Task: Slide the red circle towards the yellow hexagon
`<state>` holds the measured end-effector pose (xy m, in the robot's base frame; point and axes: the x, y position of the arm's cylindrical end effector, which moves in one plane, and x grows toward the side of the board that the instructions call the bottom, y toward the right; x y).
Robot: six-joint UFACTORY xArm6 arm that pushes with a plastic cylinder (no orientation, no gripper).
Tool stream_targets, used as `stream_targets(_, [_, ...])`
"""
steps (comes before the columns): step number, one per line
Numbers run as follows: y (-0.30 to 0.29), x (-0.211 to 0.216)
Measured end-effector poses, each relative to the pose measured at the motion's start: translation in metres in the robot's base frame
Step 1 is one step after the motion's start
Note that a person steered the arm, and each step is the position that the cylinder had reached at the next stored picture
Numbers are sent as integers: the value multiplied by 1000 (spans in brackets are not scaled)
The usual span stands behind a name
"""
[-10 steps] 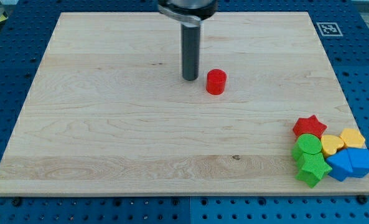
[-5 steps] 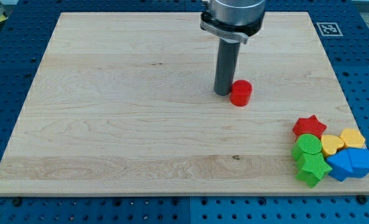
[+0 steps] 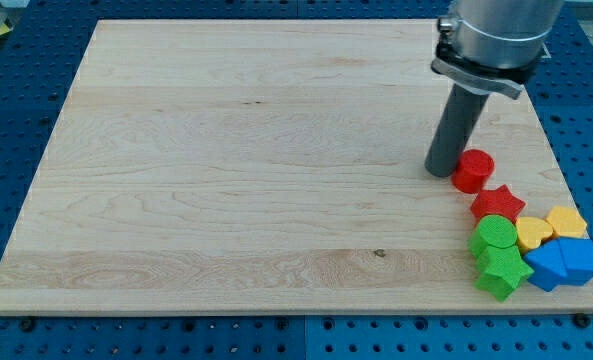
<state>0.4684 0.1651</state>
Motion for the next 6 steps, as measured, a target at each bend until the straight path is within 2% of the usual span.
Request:
stream_targets(5, [89, -2])
stream_targets(6, [91, -16])
